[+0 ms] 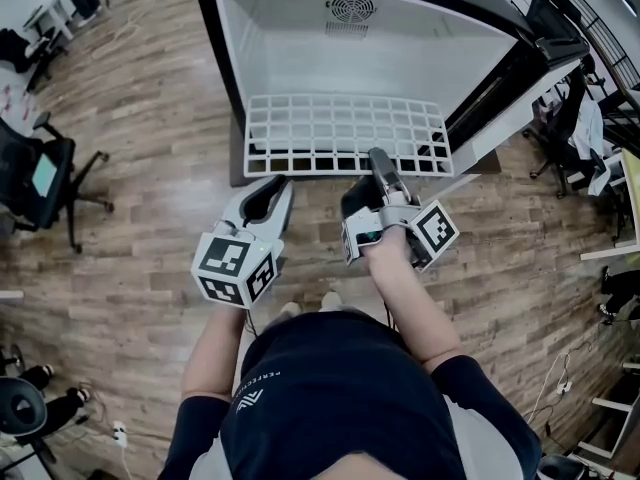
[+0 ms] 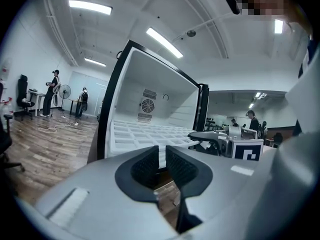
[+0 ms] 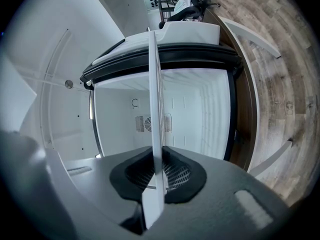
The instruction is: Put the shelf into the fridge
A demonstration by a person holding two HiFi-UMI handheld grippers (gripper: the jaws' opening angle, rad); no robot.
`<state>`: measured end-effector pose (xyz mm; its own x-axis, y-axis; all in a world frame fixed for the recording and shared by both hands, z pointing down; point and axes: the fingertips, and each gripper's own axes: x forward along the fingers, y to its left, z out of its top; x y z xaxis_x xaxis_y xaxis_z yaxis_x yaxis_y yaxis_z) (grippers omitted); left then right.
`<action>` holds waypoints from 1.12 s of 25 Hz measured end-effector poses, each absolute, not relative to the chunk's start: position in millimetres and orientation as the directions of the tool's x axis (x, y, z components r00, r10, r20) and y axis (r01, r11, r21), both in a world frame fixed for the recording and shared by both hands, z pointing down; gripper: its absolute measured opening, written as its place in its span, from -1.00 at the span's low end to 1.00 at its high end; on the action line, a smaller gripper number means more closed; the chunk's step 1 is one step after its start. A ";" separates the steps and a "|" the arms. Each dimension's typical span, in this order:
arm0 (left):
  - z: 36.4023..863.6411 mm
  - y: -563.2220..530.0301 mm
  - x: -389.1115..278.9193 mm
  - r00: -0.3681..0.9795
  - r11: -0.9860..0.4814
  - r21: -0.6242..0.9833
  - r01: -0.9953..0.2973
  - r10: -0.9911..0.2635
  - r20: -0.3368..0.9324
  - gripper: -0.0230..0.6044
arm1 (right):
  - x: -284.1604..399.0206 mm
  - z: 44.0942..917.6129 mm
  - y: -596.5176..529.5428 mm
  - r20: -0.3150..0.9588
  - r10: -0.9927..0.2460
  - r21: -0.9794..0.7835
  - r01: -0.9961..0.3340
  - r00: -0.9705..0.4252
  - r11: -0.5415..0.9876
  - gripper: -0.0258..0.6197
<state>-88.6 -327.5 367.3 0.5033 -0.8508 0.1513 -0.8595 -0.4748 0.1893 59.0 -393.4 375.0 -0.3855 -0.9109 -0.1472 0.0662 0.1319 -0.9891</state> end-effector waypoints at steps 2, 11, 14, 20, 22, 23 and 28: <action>367.4 -330.6 -90.7 0.498 -0.469 0.190 -0.862 -0.854 0.152 -0.73 | 58.0 374.6 -394.6 -0.148 -0.910 -0.989 0.068 -0.387 0.132 -0.83; 365.2 -345.1 -97.9 0.491 -0.466 0.173 -0.868 -0.858 0.151 -0.79 | 53.6 372.7 -402.6 -0.148 -0.902 -0.989 0.044 -0.406 0.142 -0.83; 365.7 -345.6 -96.7 0.494 -0.473 0.160 -0.866 -0.858 0.141 -0.79 | 54.1 373.2 -405.3 -0.145 -0.901 -0.989 0.036 -0.409 0.143 -0.83; 360.8 -357.9 -98.6 0.495 -0.479 0.136 -0.867 -0.858 0.135 -0.78 | 51.4 368.0 -418.1 -0.153 -0.893 -0.986 0.010 -0.422 0.165 -0.80; 361.4 -364.1 -99.9 0.497 -0.482 0.132 -0.866 -0.856 0.139 -0.80 | 50.8 368.4 -424.1 -0.150 -0.894 -0.986 0.001 -0.422 0.165 -0.80; 361.3 -367.0 -101.3 0.498 -0.482 0.131 -0.866 -0.856 0.140 -0.81 | 49.8 368.2 -427.0 -0.149 -0.895 -0.986 -0.002 -0.421 0.166 -0.80; 362.7 -370.2 -104.0 0.499 -0.482 0.143 -0.865 -0.856 0.136 -0.83 | 47.5 368.8 -430.3 -0.160 -0.892 -0.984 -0.004 -0.422 0.178 -0.80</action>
